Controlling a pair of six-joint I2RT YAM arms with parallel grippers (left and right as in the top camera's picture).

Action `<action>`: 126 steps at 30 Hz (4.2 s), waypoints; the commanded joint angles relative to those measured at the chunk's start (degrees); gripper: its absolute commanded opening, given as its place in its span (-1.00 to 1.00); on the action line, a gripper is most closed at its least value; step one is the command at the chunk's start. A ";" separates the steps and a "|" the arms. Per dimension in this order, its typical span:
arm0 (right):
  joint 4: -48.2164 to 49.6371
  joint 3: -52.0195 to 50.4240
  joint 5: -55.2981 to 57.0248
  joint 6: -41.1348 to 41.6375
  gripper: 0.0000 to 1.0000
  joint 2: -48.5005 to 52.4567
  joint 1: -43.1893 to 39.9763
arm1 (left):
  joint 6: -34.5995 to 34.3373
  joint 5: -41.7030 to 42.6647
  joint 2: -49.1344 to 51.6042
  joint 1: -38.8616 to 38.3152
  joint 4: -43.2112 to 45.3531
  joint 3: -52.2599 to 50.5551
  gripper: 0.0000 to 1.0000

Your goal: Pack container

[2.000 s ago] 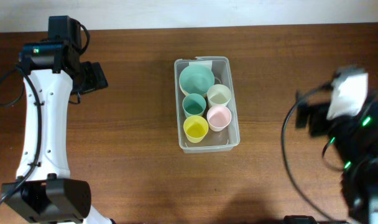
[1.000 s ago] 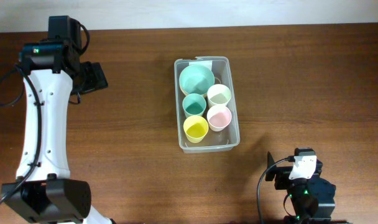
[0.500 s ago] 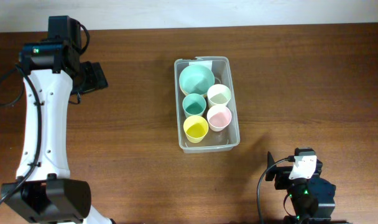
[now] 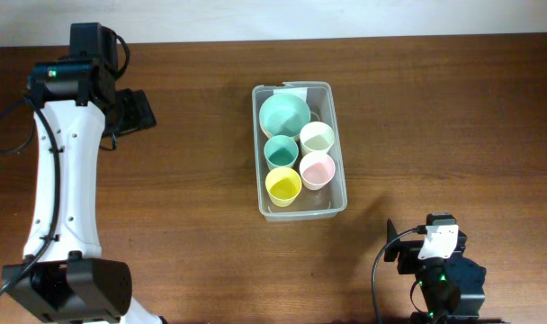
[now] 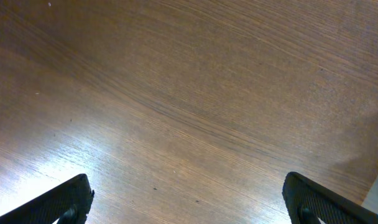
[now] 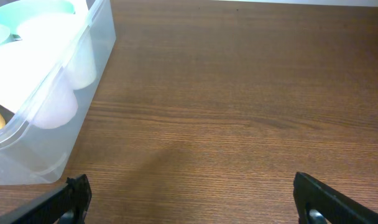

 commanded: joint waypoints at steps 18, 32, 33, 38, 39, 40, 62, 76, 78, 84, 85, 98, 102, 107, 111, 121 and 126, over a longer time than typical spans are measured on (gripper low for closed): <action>0.15 -0.42 0.26 0.50 0.98 -0.70 0.31 | 12.24 -2.80 -51.17 0.09 48.70 -49.22 1.00; 0.15 -0.42 0.26 0.50 0.98 -0.70 0.31 | 12.59 0.24 -82.82 0.13 49.79 -81.88 0.99; 0.15 -0.42 0.26 0.50 0.98 -0.70 0.31 | 12.59 0.72 -84.21 0.13 49.77 -83.38 0.99; 0.15 -0.42 0.26 0.50 0.98 -0.70 0.31 | 12.57 2.25 -88.78 0.13 49.99 -89.00 0.99; 0.15 -0.42 0.26 0.50 0.98 -0.70 0.31 | 12.57 2.69 -89.99 0.13 49.99 -90.60 0.99; 0.15 -0.42 0.26 0.50 0.98 -0.70 0.31 | 12.55 2.84 -90.66 0.11 49.96 -91.49 0.99; 0.15 -0.42 0.26 0.50 0.98 -0.70 0.31 | 11.32 4.11 -98.92 -0.02 59.76 -103.49 0.99; 0.15 -0.42 0.28 0.50 0.98 -0.70 0.31 | 11.30 4.11 -98.92 -0.02 59.78 -103.49 0.99; 0.15 -0.42 0.28 0.50 0.98 -0.70 0.31 | 11.32 4.11 -98.92 -0.02 59.76 -103.49 0.99; 0.15 -0.42 0.26 0.50 0.98 -0.70 0.31 | 11.32 4.11 -98.92 -0.02 59.76 -103.49 0.99; 0.15 -0.42 0.26 0.50 0.98 -0.70 0.31 | 11.30 4.11 -98.92 -0.02 59.76 -103.49 0.99; 0.15 -0.42 0.28 0.50 0.98 -0.70 0.31 | 11.32 4.11 -98.92 -0.02 59.76 -103.49 0.99; 0.15 -0.42 0.28 0.50 0.98 -0.70 0.31 | 11.32 4.11 -98.92 -0.02 59.76 -103.49 0.99; 0.15 -0.42 0.26 0.50 0.97 -0.70 0.31 | 11.30 4.11 -98.92 -0.02 59.76 -103.49 0.99; 0.15 -0.42 0.28 0.50 0.98 -0.70 0.31 | 11.32 4.11 -98.92 -0.02 59.76 -103.49 0.99; 0.15 -0.42 0.26 0.50 0.98 -0.70 0.31 | 11.30 4.11 -98.92 -0.02 59.76 -103.49 0.99; 0.15 -0.42 0.28 0.50 0.98 -0.70 0.31 | 11.30 4.11 -98.92 -0.02 59.78 -103.49 0.99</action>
